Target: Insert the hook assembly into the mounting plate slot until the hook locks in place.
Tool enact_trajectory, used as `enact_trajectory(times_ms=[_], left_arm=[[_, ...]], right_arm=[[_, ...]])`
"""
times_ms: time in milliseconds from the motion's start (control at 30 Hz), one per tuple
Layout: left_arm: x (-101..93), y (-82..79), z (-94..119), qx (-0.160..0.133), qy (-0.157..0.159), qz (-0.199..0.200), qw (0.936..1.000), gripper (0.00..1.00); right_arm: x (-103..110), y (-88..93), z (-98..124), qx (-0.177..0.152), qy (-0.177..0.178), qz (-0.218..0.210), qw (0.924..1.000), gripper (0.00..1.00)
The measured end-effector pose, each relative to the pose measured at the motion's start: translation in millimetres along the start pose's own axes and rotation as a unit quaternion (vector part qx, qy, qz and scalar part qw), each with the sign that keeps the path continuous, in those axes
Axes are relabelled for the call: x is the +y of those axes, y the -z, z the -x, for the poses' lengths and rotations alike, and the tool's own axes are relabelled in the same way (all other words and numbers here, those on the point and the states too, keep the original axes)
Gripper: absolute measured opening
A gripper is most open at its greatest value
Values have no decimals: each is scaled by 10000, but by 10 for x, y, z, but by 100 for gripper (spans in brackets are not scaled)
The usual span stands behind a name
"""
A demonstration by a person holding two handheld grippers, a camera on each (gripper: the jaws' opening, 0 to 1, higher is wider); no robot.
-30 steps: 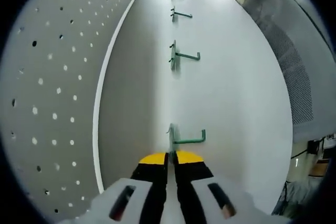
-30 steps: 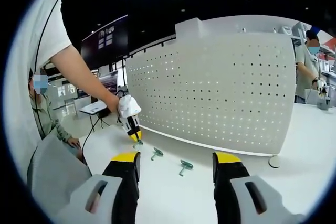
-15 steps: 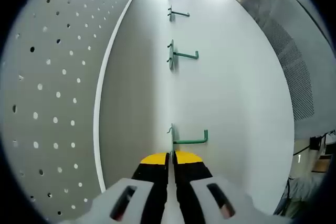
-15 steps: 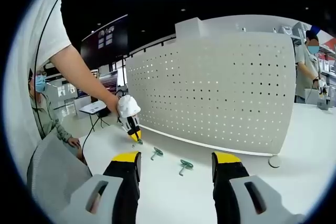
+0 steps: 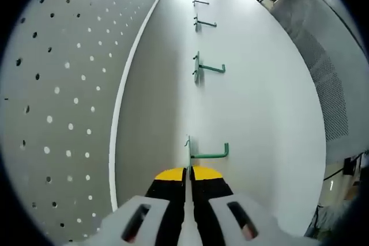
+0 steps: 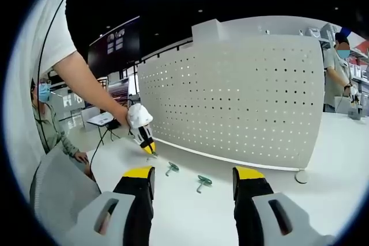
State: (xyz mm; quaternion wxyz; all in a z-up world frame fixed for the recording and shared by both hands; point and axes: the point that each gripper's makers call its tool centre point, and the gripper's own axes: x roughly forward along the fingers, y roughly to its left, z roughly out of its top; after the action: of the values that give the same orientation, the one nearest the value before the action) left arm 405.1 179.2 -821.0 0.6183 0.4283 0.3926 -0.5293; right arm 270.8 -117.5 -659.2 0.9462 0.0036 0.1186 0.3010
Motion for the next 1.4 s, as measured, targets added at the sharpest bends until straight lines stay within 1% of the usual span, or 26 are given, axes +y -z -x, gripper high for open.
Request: enact_trajectory(times_ms=[67, 100, 167, 233, 267, 300, 467, 533, 567, 600, 633, 700, 733, 767, 933, 1000, 1100, 1133, 1167, 1200, 1300, 1333, 1367, 1400], left_arm=[[16, -31, 12, -229, -87, 154, 9996, 3], [18, -31, 31, -243, -112, 205, 9994, 3], [41, -56, 46, -435, -215, 493, 9976, 3], [67, -83, 75, -613, -313, 663, 9954, 3], [76, -85, 87, -648, -345, 734, 9946, 3], [89, -100, 112, -721, -418, 781, 9935, 3], [97, -169, 177, -1065, -589, 980, 9877, 3], [82, -186, 202, -1182, -615, 1181, 9840, 3], [97, -197, 217, -1271, -681, 1175, 9825, 3], [93, -193, 224, -1280, -698, 1179, 9823, 3], [90, -205, 235, -1349, -725, 1301, 9796, 3], [91, -256, 271, -1490, -810, 1228, 9778, 3], [86, -265, 285, -1509, -831, 1282, 9767, 3], [81, -275, 294, -1535, -843, 1362, 9751, 3], [87, -408, 417, -1877, -1045, 1525, 9647, 3], [90, -461, 467, -2064, -1111, 1680, 9575, 3], [75, -492, 521, -2151, -1207, 1710, 9539, 3], [70, -527, 556, -2253, -1238, 1797, 9495, 3], [62, -548, 583, -2305, -1271, 1797, 9478, 3], [57, -584, 622, -2404, -1356, 1793, 9443, 3], [13, -616, 653, -2438, -1376, 1808, 9428, 3], [22, -644, 692, -2563, -1450, 1878, 9370, 3], [13, -655, 703, -2629, -1432, 1927, 9345, 3], [3, -658, 717, -2630, -1466, 1944, 9335, 3]], right_arm=[[4, -7, 0, -10, -6, -10, 10000, 52], [4, -9, 1, -9, -2, 1, 10000, 52], [5, -7, 1, -14, -6, -5, 10000, 52], [4, -6, 1, -8, -2, 2, 10000, 52], [5, -10, 1, -19, -3, -1, 10000, 52], [4, -11, 1, -21, -2, 0, 10000, 52], [11, -14, 1, -22, -13, 6, 10000, 52], [15, -16, 1, -27, -23, 4, 10000, 53], [16, -23, 1, -44, -27, 7, 10000, 53], [23, -30, 2, -53, -34, 10, 10000, 53], [26, -29, 2, -49, -40, 8, 10000, 53], [27, -23, 0, -41, -44, 27, 10000, 53], [29, -25, 0, -48, -47, 25, 10000, 53], [30, -26, 0, -49, -52, 22, 10000, 53], [41, -23, -3, -38, -72, 46, 10000, 53], [42, -29, -1, -52, -75, 37, 10000, 53], [43, -36, 2, -63, -74, 34, 9999, 53], [46, -37, 2, -64, -77, 41, 9999, 53], [48, -38, 2, -64, -79, 46, 9999, 53], [52, -38, 2, -65, -85, 48, 9999, 53], [57, -43, 4, -72, -93, 54, 9999, 53], [57, -42, 2, -71, -92, 65, 9999, 53], [57, -42, 2, -71, -92, 65, 9999, 53], [60, -44, 2, -73, -97, 61, 9999, 52]])
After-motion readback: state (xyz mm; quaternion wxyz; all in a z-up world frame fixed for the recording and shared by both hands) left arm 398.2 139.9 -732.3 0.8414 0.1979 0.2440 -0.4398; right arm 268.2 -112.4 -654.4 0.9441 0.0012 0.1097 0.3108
